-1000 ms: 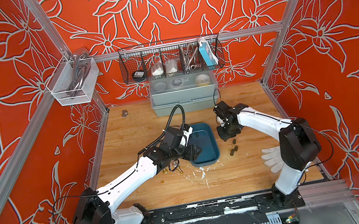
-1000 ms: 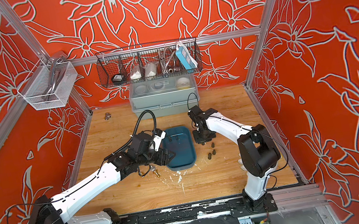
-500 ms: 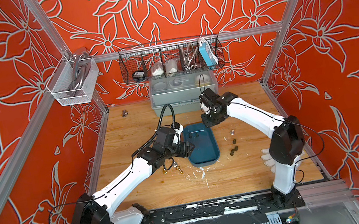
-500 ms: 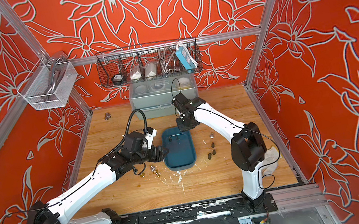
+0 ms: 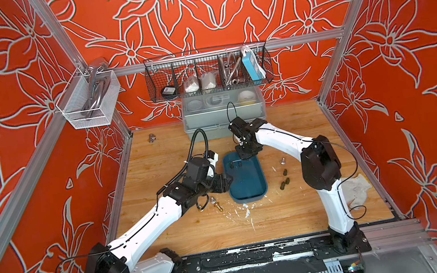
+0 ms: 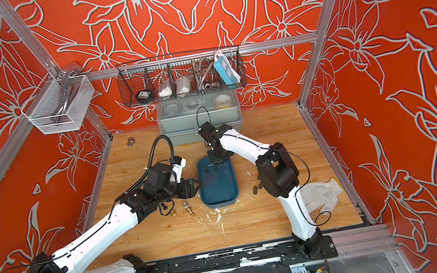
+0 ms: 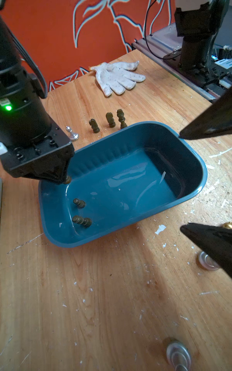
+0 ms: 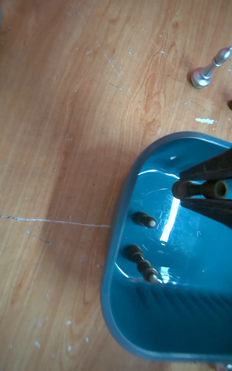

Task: Put the chess pieces into the storage box
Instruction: Place the chess piece in the storage box.

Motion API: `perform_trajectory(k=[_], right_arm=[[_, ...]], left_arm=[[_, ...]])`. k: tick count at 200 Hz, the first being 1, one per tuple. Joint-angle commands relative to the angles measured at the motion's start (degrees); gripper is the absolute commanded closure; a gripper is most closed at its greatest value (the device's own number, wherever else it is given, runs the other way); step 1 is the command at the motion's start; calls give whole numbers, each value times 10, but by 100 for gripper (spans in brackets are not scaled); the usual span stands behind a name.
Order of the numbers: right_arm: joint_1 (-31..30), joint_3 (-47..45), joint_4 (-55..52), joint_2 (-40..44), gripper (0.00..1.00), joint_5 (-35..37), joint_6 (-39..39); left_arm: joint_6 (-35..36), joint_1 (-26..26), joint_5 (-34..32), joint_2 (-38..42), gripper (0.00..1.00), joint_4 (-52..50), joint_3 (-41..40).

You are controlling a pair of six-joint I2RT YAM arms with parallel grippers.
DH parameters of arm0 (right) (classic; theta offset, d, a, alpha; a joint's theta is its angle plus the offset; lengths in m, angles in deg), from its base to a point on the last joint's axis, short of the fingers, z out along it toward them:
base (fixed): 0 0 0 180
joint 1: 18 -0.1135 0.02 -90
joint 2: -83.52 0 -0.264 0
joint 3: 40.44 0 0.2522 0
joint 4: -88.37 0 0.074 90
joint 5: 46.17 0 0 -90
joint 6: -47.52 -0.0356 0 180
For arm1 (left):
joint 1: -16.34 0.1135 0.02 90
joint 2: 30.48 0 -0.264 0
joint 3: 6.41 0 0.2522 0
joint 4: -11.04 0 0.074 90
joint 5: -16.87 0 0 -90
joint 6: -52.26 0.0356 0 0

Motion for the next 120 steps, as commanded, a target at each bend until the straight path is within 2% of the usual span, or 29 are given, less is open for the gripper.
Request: perform_trajectory(k=[1,64,120], right_arm=[[1,20,4,-25,83,17,4],[-1,11,23,-47,84,17,1],[-11,10,11,-57,84,48,1]], left_arm=[[-3,4,-3,13,34,5,-8],[-4,5,-5,21,34,8,-19],[-3,5,-2,20,34,10,-22]])
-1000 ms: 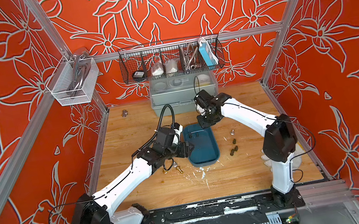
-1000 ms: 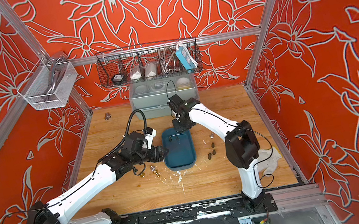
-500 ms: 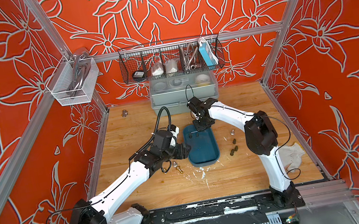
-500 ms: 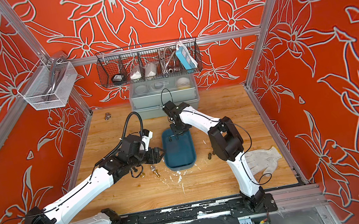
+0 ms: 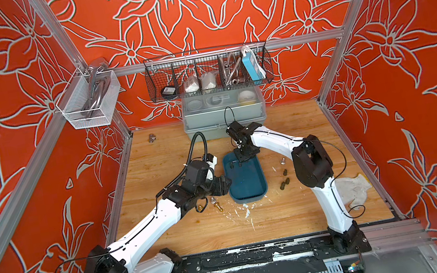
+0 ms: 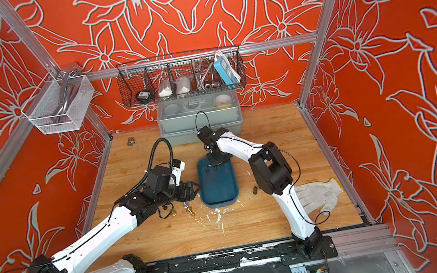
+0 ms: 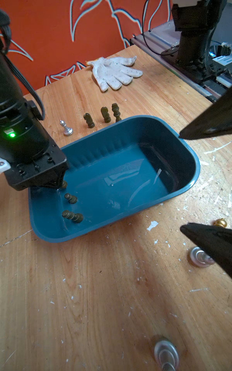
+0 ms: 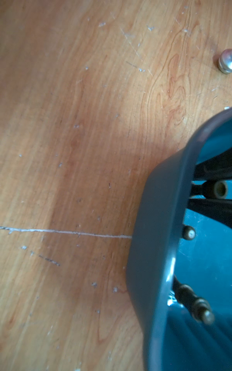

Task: Put the chess pieces into the storage box
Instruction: Place the chess piece in the storage box.

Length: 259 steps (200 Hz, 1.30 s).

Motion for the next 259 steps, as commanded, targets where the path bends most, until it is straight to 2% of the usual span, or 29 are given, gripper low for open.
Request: perform_trajectory(k=[1,189,259], right_arm=[[-9,5,-13,-15,84,31,-1],[-15,0,-11,-27,83,38,-6],[-17,5,-15,-6,68,33,-6]], left_arm=[[0,4,-2,7,34,9,-4],[1,4,-9,5,34,12,-17],[-4,6,-38,26,34,6,-24]])
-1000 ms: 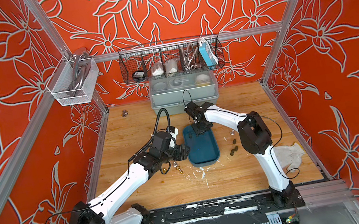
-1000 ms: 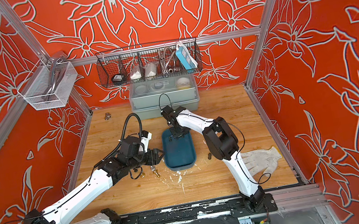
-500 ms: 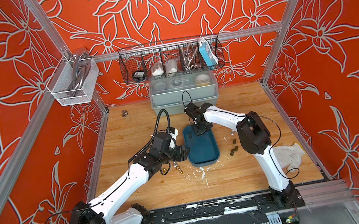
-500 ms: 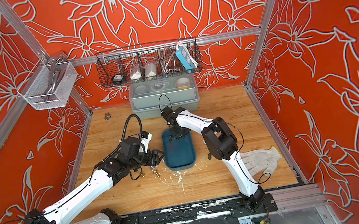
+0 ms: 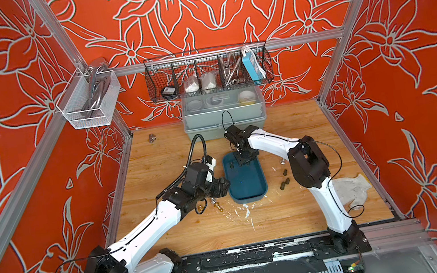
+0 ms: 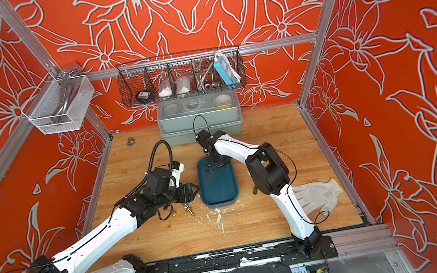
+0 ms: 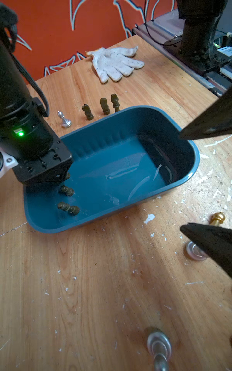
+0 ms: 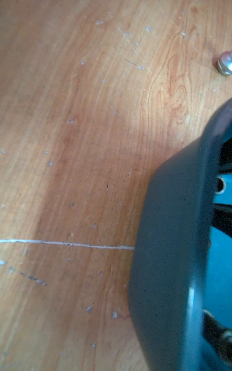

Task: Put the chess pieces into the storage box
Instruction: Place the chess piece in the storage box.

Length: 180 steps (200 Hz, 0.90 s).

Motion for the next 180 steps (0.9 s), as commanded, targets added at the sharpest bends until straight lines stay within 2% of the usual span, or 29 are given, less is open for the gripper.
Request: perform_trajectory(k=[1,67,107,127,144,180], right_arm=[[-6,5,-10,9,67,4,-4],[-9,20,-25,48,59,3,1],[-11,-20,-4,124,53,-9,13],[-17,-93,49,203,52,-18,22],[-25,-195,134,289,50,-31,29],[-36,-440,388,436,45,-144,54]], left_arm=[[-5,4,-23,18,34,-1,-4],[-17,21,-28,22,34,-25,4],[-54,53,-30,0,35,-120,46],[-67,79,-33,-1,36,-165,56],[-66,110,-34,-19,38,-204,71],[-42,152,-63,-99,40,-256,138]])
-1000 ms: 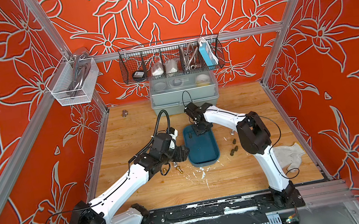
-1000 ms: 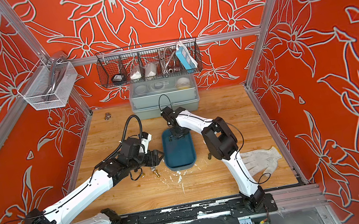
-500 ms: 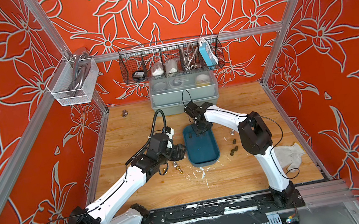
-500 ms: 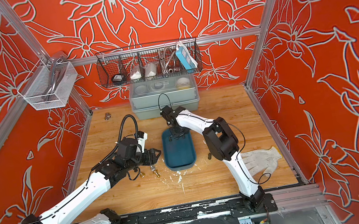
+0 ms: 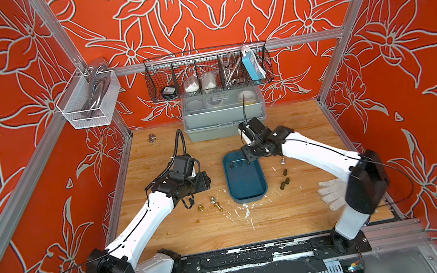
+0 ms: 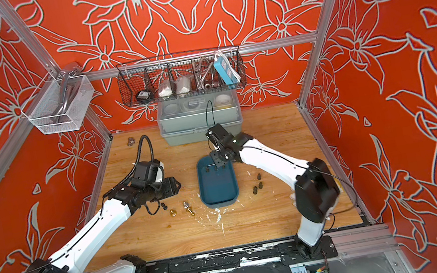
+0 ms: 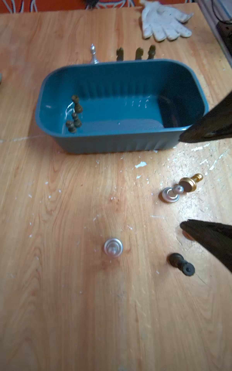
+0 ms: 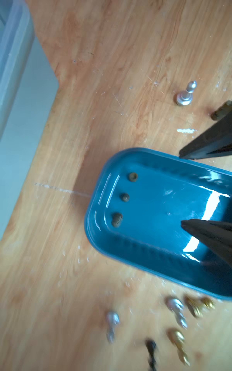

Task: Put the chess pieces into the storage box
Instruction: Place the chess piece in the storage box, then pick up the chess piece at the center of the board.

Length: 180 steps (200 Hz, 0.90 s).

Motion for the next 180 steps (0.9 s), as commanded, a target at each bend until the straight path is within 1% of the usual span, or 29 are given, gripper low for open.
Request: perform_trajectory(k=[1,17,36,55,83,101,115,132,152,180], right_arm=[[-10,-124,188,46,44,-82,25],[-19,-197,262,79,43,-94,34],[-30,-255,324,102,42,-103,49],[-39,-297,371,115,42,-89,57],[-45,-344,442,125,42,-86,59],[-47,-344,437,126,42,-78,60],[-48,-349,439,129,42,-63,62],[-48,-352,439,135,42,-52,63],[-49,-354,441,138,42,-48,63],[-49,-348,433,131,42,-45,62]], left_arm=[[12,23,-26,-50,40,-63,46],[3,43,-42,-95,42,-78,77],[0,48,-61,-140,43,-109,112],[1,48,-69,-161,43,-94,115],[12,58,-85,-222,47,-114,161],[14,66,-92,-244,52,-114,169],[14,71,-93,-260,53,-111,170],[20,73,-86,-281,57,-102,171],[21,73,-77,-302,59,-94,175],[27,74,-80,-318,61,-85,174]])
